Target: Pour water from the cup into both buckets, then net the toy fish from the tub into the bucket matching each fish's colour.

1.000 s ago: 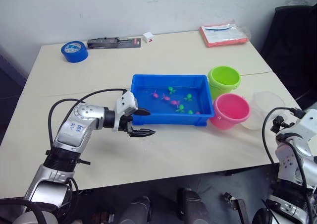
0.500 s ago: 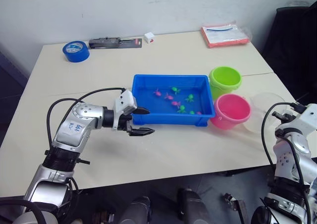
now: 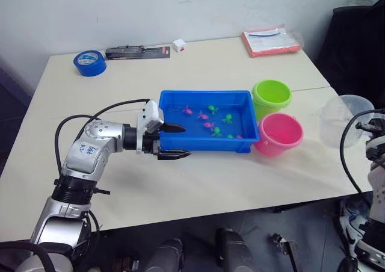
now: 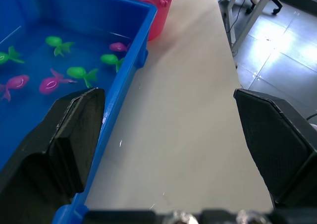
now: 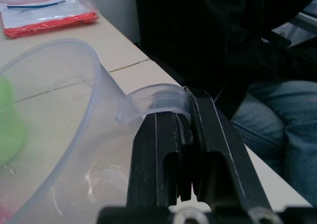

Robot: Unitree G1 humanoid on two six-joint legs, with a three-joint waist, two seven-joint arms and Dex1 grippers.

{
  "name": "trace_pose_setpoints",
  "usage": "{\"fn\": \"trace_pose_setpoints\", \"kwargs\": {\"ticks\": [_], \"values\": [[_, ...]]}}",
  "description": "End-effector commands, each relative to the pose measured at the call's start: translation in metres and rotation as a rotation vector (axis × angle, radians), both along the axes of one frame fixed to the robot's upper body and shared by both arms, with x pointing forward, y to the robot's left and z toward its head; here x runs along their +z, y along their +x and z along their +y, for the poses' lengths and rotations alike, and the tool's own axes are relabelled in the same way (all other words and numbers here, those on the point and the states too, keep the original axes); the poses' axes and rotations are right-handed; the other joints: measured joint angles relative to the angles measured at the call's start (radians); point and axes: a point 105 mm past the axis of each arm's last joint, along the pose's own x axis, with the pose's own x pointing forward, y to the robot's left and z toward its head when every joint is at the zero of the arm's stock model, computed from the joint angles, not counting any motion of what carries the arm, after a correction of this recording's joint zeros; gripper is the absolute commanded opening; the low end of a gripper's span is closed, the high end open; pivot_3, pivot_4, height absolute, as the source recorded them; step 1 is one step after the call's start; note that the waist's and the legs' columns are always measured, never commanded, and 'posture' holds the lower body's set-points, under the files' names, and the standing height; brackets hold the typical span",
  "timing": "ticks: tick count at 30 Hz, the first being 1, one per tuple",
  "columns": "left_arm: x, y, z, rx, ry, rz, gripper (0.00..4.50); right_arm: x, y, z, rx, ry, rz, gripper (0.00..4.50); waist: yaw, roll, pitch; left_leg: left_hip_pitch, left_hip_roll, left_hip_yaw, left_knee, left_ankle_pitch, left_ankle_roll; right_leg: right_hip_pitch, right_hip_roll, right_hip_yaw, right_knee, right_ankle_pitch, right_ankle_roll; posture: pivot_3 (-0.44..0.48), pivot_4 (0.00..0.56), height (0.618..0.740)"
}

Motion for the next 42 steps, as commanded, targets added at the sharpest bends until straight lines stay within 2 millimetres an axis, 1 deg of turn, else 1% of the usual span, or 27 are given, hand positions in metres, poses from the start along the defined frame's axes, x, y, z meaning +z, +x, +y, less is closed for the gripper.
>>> {"fn": "trace_pose_setpoints", "kwargs": {"ticks": [1, 4, 9, 15, 19, 27, 31, 36, 42], "values": [[0.015, -0.002, 0.002, -0.018, -0.056, -0.055, 4.5, 0.034, -0.001, 0.014, 0.062, -0.149, -0.039, 0.68, 0.0, 0.0, 0.0, 0.0, 0.0, 0.0, 0.0, 0.0, 0.0, 0.0, 0.0, 0.0, 0.0, 0.0, 0.0, 0.0, 0.15, 0.74], [0.016, -0.004, 0.001, -0.027, -0.063, -0.062, 4.5, 0.04, 0.002, 0.021, 0.086, -0.218, -0.025, 0.68, 0.001, 0.0, 0.0, 0.0, 0.0, 0.0, 0.0, 0.0, 0.0, 0.0, 0.0, 0.0, 0.0, 0.0, 0.0, 0.0, 0.15, 0.74], [0.016, -0.006, -0.001, -0.029, -0.068, -0.078, 4.5, 0.052, 0.01, 0.036, 0.132, -0.381, -0.006, 0.68, 0.002, 0.0, 0.0, 0.0, 0.0, 0.0, 0.001, 0.0, 0.0, 0.0, 0.0, -0.001, 0.0, 0.0, 0.0, 0.0, 0.15, 0.74], [0.016, -0.007, -0.003, -0.029, -0.069, -0.086, 4.5, 0.063, 0.016, 0.047, 0.155, -0.54, 0.011, 0.68, 0.002, 0.0, 0.0, -0.001, 0.0, 0.0, 0.002, 0.0, 0.0, 0.0, 0.0, -0.002, 0.0, 0.0, 0.0, 0.0, 0.15, 0.74], [0.017, -0.007, -0.003, -0.027, -0.069, -0.092, 4.5, 0.065, 0.019, 0.055, 0.176, -0.644, 0.033, 0.68, 0.003, 0.0, 0.0, -0.001, 0.0, 0.0, 0.002, 0.0, 0.0, 0.0, 0.0, -0.004, 0.0, 0.0, 0.0, 0.0, 0.15, 0.74], [0.015, -0.005, -0.003, -0.026, -0.064, -0.096, 4.5, 0.069, 0.021, 0.058, 0.179, -0.748, 0.05, 0.68, 0.004, 0.0, 0.0, -0.001, 0.0, 0.0, 0.003, 0.0, 0.0, 0.0, 0.0, -0.005, 0.0, 0.0, 0.001, 0.0, 0.15, 0.74], [0.015, -0.005, -0.004, -0.026, -0.064, -0.096, 4.5, 0.068, 0.022, 0.06, 0.179, -0.816, 0.074, 0.68, 0.004, 0.0, 0.0, -0.001, 0.0, 0.0, 0.003, 0.0, 0.0, 0.0, 0.0, -0.006, 0.0, 0.0, 0.001, 0.0, 0.15, 0.74], [0.014, -0.006, -0.004, -0.024, -0.063, -0.096, 4.5, 0.065, 0.023, 0.059, 0.162, -0.857, 0.085, 0.68, 0.004, 0.0, 0.0, -0.001, 0.0, 0.0, 0.004, 0.0, 0.0, 0.0, 0.0, -0.006, 0.0, 0.0, 0.001, 0.0, 0.15, 0.74], [0.013, -0.007, -0.003, -0.019, -0.062, -0.097, 4.5, 0.062, 0.026, 0.064, 0.168, -0.92, 0.093, 0.68, 0.004, 0.0, 0.0, -0.001, 0.0, 0.0, 0.004, 0.0, 0.0, 0.0, 0.0, -0.006, 0.0, 0.0, 0.001, 0.0, 0.15, 0.74]]}}
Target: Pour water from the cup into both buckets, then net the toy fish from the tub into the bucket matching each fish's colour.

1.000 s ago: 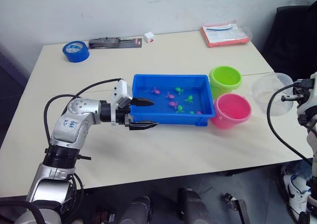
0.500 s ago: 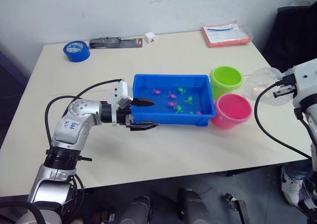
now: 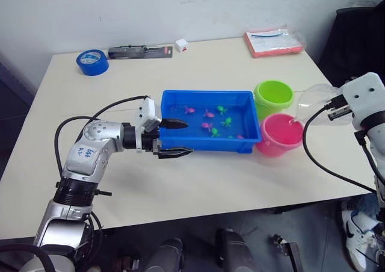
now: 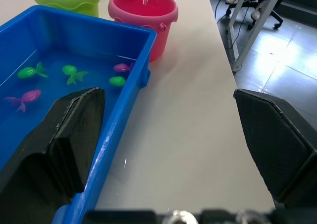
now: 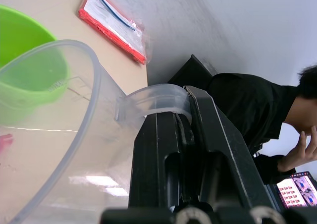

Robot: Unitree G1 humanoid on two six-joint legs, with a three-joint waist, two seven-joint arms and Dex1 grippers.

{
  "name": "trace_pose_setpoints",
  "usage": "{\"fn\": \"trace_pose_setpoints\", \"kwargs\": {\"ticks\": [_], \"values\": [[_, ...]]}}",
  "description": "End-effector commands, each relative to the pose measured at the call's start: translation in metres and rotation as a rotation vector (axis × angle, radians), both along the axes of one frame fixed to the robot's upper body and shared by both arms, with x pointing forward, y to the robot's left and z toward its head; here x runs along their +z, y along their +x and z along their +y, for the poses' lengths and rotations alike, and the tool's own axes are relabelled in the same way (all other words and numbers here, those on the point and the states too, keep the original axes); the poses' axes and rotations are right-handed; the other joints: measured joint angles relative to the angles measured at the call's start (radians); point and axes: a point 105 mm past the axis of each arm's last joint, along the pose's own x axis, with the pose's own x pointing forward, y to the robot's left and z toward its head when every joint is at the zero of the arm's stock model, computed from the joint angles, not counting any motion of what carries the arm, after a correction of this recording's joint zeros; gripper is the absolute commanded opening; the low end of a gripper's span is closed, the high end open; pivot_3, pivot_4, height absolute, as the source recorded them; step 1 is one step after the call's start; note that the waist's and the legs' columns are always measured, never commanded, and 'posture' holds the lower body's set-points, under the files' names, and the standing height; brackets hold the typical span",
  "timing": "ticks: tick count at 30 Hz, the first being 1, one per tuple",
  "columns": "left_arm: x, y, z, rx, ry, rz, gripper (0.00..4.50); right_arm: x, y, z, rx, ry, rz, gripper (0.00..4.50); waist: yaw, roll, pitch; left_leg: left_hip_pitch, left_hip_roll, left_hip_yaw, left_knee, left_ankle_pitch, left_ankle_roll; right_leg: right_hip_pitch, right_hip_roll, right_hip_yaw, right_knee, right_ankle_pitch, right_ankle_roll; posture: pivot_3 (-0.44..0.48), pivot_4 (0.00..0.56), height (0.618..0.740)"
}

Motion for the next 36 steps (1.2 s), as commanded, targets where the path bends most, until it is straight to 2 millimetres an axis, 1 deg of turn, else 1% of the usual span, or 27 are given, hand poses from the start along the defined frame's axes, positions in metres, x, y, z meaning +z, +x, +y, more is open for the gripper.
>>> {"fn": "trace_pose_setpoints", "kwargs": {"ticks": [1, 8, 30, 33, 36], "values": [[0.0082, -0.0043, -0.001, -0.011, -0.006, -0.048, 4.5, 0.0166, -0.003, 0.0043, 0.005, -0.093, -0.063, 0.68, 0.0, 0.0, 0.0, 0.0, 0.0, 0.0, 0.0, 0.0, 0.0, 0.0, 0.0, 0.0, 0.0, 0.0, 0.0, 0.0, 0.15, 0.74], [0.0065, -0.005, -0.0001, -0.008, -0.004, -0.049, 4.5, 0.0164, -0.0023, 0.006, 0.007, -0.152, -0.06, 0.68, 0.0, 0.0, 0.0, 0.0, 0.0, 0.0, 0.0, 0.0, 0.0, 0.0, 0.0, 0.0, 0.0, 0.0, 0.0, 0.0, 0.15, 0.74], [0.0044, -0.0051, 0.0005, -0.004, -0.007, -0.054, 4.5, 0.0206, -0.0024, 0.0076, 0.016, -0.218, -0.078, 0.68, 0.0, 0.0, 0.0, 0.0, 0.0, 0.0, 0.001, 0.0, 0.0, 0.0, 0.0, 0.0, 0.0, 0.0, 0.0, 0.0, 0.15, 0.74], [0.0044, -0.0051, -0.0001, -0.006, -0.01, -0.055, 4.5, 0.0212, -0.0028, 0.0051, 0.008, -0.185, -0.085, 0.68, 0.0, 0.0, 0.0, 0.0, 0.0, 0.0, 0.001, 0.0, 0.0, 0.0, 0.0, 0.0, 0.0, 0.0, 0.0, 0.0, 0.15, 0.74], [0.0053, -0.0046, -0.0003, -0.005, -0.019, -0.052, 4.5, 0.0226, -0.0035, -0.001, -0.01, -0.054, -0.1, 0.68, 0.0, 0.0, 0.0, 0.0, 0.0, 0.0, 0.001, 0.0, 0.0, 0.0, 0.0, 0.0, 0.0, 0.0, 0.0, 0.0, 0.15, 0.74]]}}
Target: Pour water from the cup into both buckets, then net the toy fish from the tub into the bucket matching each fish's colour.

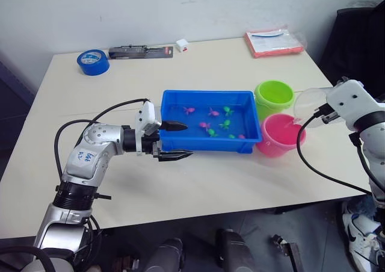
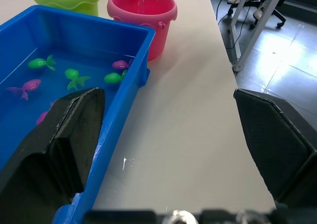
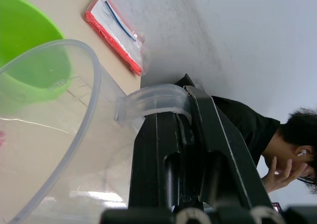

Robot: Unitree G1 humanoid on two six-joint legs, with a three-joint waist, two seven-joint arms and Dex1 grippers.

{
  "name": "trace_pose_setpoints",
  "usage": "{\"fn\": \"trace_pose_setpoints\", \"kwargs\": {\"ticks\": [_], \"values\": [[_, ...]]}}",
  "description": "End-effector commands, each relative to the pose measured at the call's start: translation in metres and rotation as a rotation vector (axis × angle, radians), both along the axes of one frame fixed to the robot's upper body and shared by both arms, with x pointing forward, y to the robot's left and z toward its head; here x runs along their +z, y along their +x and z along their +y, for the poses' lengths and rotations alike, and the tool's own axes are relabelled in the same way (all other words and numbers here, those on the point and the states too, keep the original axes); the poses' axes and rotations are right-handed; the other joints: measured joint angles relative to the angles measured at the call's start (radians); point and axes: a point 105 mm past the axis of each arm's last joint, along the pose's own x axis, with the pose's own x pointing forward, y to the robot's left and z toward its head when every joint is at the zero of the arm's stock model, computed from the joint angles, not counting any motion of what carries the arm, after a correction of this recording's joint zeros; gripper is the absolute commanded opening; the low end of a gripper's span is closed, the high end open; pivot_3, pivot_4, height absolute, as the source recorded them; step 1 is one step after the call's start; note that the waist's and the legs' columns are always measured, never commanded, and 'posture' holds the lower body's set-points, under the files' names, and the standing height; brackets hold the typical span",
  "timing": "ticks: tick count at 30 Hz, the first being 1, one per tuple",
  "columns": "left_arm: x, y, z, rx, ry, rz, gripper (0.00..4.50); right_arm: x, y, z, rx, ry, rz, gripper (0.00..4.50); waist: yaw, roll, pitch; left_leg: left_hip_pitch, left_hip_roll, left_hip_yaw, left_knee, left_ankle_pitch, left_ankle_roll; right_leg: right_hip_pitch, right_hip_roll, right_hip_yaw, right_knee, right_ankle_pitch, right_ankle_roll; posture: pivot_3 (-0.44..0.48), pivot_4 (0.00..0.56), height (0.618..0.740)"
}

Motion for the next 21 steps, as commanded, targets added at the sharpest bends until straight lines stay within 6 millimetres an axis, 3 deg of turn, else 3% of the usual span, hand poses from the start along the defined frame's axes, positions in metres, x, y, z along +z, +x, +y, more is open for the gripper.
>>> {"fn": "trace_pose_setpoints", "kwargs": {"ticks": [1, 10, 15, 21], "values": [[0.008, -0.001, 0.0, -0.003, -0.021, -0.034, 4.5, 0.025, -0.009, -0.011, -0.032, 0.129, -0.097, 0.68, 0.0, 0.0, 0.0, 0.0, 0.0, 0.0, 0.0, 0.0, 0.0, 0.0, 0.0, 0.0, 0.0, 0.0, 0.0, 0.0, 0.15, 0.74], [0.019, 0.01, 0.005, 0.064, -0.08, -0.029, 4.5, 0.03, -0.008, -0.025, -0.067, 0.419, -0.131, 0.68, 0.0, 0.0, 0.0, 0.0, 0.0, 0.0, 0.001, 0.0, 0.0, 0.0, 0.0, 0.0, 0.0, 0.0, 0.0, 0.0, 0.15, 0.74], [0.022, 0.018, 0.011, 0.143, -0.08, -0.029, 4.5, 0.029, 0.003, -0.031, -0.11, 0.659, -0.149, 0.68, -0.005, 0.0, 0.0, 0.0, 0.0, 0.0, 0.001, 0.0, 0.0, 0.0, 0.0, 0.001, 0.001, 0.0, 0.0, 0.0, 0.15, 0.74], [0.025, 0.021, 0.017, 0.21, -0.084, -0.043, 4.5, 0.034, 0.018, -0.026, -0.134, 0.748, -0.153, 0.68, -0.003, 0.0, 0.0, -0.001, 0.0, 0.0, 0.001, 0.0, 0.0, 0.0, 0.0, 0.0, 0.001, 0.001, 0.0, 0.0, 0.15, 0.74]]}}
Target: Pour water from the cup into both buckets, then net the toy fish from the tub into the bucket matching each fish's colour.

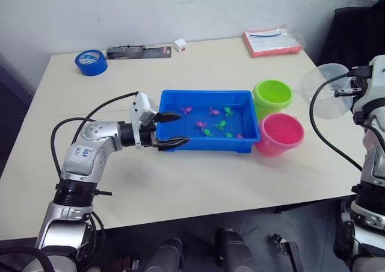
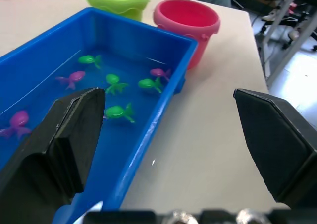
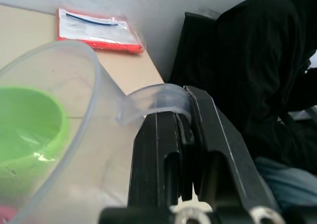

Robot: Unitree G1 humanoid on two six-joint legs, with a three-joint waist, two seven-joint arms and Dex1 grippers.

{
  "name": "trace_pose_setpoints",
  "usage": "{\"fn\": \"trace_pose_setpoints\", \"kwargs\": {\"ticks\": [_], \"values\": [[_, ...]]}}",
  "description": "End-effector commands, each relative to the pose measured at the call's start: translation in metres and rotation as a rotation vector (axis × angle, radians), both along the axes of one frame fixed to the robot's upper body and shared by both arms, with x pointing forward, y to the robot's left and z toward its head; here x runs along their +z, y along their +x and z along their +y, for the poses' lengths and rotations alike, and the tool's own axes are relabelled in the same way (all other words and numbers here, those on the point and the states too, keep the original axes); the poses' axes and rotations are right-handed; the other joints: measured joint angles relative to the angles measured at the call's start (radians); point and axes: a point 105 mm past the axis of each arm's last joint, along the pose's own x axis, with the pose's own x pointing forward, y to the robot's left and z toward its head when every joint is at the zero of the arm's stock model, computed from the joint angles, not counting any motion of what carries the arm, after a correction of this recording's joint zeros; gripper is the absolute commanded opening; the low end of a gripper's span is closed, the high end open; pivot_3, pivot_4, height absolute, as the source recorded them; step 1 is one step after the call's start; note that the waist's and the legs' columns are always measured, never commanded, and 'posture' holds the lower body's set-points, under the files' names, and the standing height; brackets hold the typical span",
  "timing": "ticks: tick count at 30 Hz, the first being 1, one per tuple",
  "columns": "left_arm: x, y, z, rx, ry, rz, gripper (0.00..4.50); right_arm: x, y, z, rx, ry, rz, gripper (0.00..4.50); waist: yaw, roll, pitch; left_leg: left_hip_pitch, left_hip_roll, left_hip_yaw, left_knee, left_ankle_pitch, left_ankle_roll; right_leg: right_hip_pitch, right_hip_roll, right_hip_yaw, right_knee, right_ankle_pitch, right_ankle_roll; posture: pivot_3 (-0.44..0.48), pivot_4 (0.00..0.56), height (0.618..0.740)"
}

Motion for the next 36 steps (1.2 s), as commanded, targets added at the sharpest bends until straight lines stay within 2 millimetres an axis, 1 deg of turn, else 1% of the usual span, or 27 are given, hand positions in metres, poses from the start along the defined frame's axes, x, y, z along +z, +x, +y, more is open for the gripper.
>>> {"fn": "trace_pose_setpoints", "kwargs": {"ticks": [1, 5, 8, 16, 21, 26, 32, 36], "values": [[0.016, 0.0, 0.004, 0.034, -0.013, -0.061, 4.5, 0.02, 0.003, -0.001, -0.039, 0.009, -0.059, 0.68, 0.0, 0.0, 0.0, 0.0, 0.0, 0.0, 0.001, 0.0, 0.0, 0.0, 0.0, 0.0, 0.0, 0.0, 0.0, 0.0, 0.15, 0.74], [0.016, -0.001, 0.006, 0.052, -0.008, -0.065, 4.5, 0.025, 0.016, 0.006, -0.052, -0.031, -0.058, 0.68, -0.001, 0.0, 0.0, 0.0, 0.0, 0.0, 0.001, 0.0, 0.0, 0.0, 0.0, 0.0, 0.0, 0.0, 0.0, 0.0, 0.15, 0.74], [0.016, -0.003, 0.01, 0.068, -0.006, -0.07, 4.5, 0.028, 0.029, 0.013, -0.081, -0.127, -0.049, 0.68, -0.003, 0.0, 0.0, 0.0, 0.0, 0.0, 0.0, 0.0, 0.0, 0.0, 0.0, 0.0, 0.0, 0.0, 0.0, 0.0, 0.15, 0.74], [0.013, -0.009, 0.015, 0.094, 0.007, -0.074, 4.5, 0.028, 0.051, 0.026, -0.132, -0.293, -0.016, 0.68, -0.004, 0.0, 0.0, -0.001, 0.0, 0.001, 0.0, 0.0, 0.0, -0.001, 0.0, 0.0, 0.0, 0.0, 0.0, 0.0, 0.15, 0.74], [0.012, -0.011, 0.016, 0.104, 0.011, -0.077, 4.5, 0.033, 0.058, 0.034, -0.144, -0.365, -0.023, 0.68, -0.004, 0.0, 0.0, -0.001, 0.0, 0.001, 0.0, 0.0, 0.0, -0.002, 0.0, 0.0, 0.0, 0.0, 0.0, 0.0, 0.15, 0.74], [0.012, -0.014, 0.016, 0.11, 0.008, -0.08, 4.5, 0.04, 0.063, 0.046, -0.156, -0.517, -0.031, 0.68, -0.005, 0.0, 0.0, -0.001, 0.0, 0.001, 0.0, 0.0, 0.0, -0.002, 0.0, 0.0, 0.0, 0.0, 0.0, 0.0, 0.15, 0.74], [0.011, -0.016, 0.017, 0.117, 0.006, -0.083, 4.5, 0.045, 0.065, 0.05, -0.178, -0.62, -0.036, 0.68, -0.004, 0.0, 0.0, -0.001, 0.0, 0.001, 0.0, 0.0, 0.0, -0.002, 0.0, 0.0, 0.0, 0.0, 0.0, 0.0, 0.15, 0.74], [0.012, -0.017, 0.017, 0.118, 0.001, -0.086, 4.5, 0.049, 0.067, 0.055, -0.192, -0.726, -0.037, 0.68, -0.005, 0.0, 0.0, -0.001, 0.0, 0.001, 0.0, 0.0, 0.0, -0.003, 0.0, 0.0, 0.0, 0.0, 0.0, 0.0, 0.15, 0.74]]}}
